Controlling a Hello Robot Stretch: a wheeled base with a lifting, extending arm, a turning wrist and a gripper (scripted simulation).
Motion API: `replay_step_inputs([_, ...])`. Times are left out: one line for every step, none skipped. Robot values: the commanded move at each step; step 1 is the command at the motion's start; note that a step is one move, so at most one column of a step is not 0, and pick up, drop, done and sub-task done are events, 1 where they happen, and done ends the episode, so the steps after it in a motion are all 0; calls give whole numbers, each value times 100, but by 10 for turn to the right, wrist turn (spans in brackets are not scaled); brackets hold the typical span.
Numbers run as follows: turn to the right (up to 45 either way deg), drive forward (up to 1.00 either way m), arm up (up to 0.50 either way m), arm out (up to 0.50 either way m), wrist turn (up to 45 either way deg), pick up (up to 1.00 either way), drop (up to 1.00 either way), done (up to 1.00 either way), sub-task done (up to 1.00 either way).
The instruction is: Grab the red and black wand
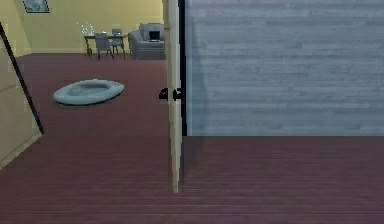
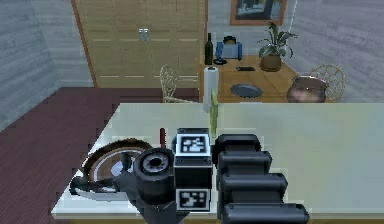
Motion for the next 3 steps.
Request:
replay_step_inputs([0,0,0,0,180,0,0,0,0])
replay_step_inputs([0,0,0,0,150,0,0,0,0])
replay_step_inputs([0,0,0,0,0,100,0,0,0])
